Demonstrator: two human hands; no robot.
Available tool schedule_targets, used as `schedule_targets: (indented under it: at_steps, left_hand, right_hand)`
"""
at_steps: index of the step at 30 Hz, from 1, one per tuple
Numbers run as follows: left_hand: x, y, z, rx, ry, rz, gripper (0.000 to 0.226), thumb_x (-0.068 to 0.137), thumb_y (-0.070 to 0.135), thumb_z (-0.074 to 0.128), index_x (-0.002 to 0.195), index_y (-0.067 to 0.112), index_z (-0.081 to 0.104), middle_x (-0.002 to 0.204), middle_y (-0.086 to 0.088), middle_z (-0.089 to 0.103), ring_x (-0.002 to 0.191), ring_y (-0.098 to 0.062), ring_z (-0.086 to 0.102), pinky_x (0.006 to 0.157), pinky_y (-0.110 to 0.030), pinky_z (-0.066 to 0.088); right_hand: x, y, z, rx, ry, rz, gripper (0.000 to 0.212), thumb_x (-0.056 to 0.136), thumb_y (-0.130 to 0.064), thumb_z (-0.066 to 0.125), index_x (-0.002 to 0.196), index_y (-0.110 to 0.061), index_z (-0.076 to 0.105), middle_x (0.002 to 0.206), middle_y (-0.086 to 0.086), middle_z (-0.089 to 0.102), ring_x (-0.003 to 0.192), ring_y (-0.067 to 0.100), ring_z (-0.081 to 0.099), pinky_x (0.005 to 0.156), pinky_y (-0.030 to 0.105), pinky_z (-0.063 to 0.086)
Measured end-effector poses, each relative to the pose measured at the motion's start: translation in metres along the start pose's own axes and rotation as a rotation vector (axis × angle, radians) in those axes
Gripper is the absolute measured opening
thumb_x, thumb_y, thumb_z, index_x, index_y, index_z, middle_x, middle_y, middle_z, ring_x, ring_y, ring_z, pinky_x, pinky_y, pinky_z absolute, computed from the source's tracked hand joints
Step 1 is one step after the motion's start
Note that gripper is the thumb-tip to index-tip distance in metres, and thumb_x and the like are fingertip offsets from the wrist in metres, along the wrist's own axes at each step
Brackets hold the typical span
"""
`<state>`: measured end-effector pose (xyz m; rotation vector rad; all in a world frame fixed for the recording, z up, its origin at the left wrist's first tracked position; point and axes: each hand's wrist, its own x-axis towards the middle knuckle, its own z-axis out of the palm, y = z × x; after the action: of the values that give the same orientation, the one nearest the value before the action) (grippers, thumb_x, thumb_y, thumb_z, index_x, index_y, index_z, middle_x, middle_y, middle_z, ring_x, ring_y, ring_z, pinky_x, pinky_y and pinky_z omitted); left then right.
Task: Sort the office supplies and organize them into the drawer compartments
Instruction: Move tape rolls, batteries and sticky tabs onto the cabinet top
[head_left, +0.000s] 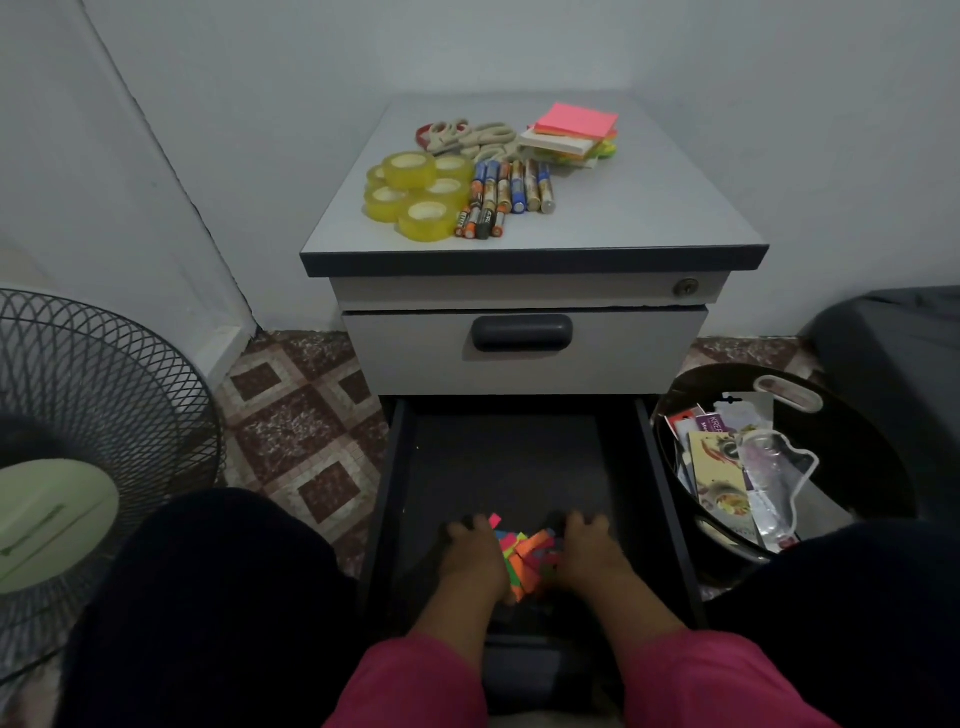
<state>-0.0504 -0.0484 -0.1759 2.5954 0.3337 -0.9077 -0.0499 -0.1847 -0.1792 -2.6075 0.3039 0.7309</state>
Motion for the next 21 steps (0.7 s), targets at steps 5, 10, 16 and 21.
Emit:
schedule_targets:
  at_steps: [5,10,16,21]
  left_hand:
    - [0.001,0.003,0.009,-0.08,0.092,0.142,0.07,0.079,0.014,0.073,0.135,0.009,0.032,0.139,-0.016,0.032,0.122,-0.031,0.051,0.099,-0.033,0.04]
    - [0.003,0.0,0.009,-0.153,0.123,0.158,0.05,0.077,0.018,0.072,0.121,0.009,0.049,0.129,-0.016,0.043,0.115,-0.031,0.053,0.098,-0.029,0.041]
    - [0.011,-0.002,0.007,-0.246,0.13,0.109,0.039,0.073,0.01,0.075,0.107,0.005,0.057,0.118,-0.013,0.062,0.11,-0.027,0.058,0.088,-0.031,0.045]
    - [0.009,-0.001,0.002,-0.238,0.102,0.083,0.027,0.077,0.014,0.071,0.103,0.008,0.067,0.11,-0.012,0.068,0.105,-0.026,0.063,0.084,-0.03,0.048]
  right_hand:
    - [-0.003,-0.008,0.017,-0.123,0.002,-0.133,0.07,0.084,-0.041,0.064,0.142,-0.021,0.03,0.139,0.012,0.027,0.121,0.034,0.049,0.098,0.038,0.044]
    - [-0.003,-0.01,0.01,-0.017,-0.011,-0.136,0.06,0.081,-0.036,0.069,0.132,-0.023,0.043,0.13,0.009,0.041,0.117,0.031,0.055,0.096,0.034,0.046]
    - [0.003,-0.005,-0.004,0.138,-0.005,-0.092,0.023,0.077,-0.026,0.074,0.098,-0.018,0.071,0.102,0.006,0.071,0.097,0.018,0.066,0.077,0.023,0.047]
    - [0.005,-0.007,-0.01,0.221,-0.02,-0.05,0.01,0.08,-0.02,0.073,0.071,-0.019,0.068,0.064,-0.001,0.061,0.056,0.006,0.054,0.062,0.021,0.046]
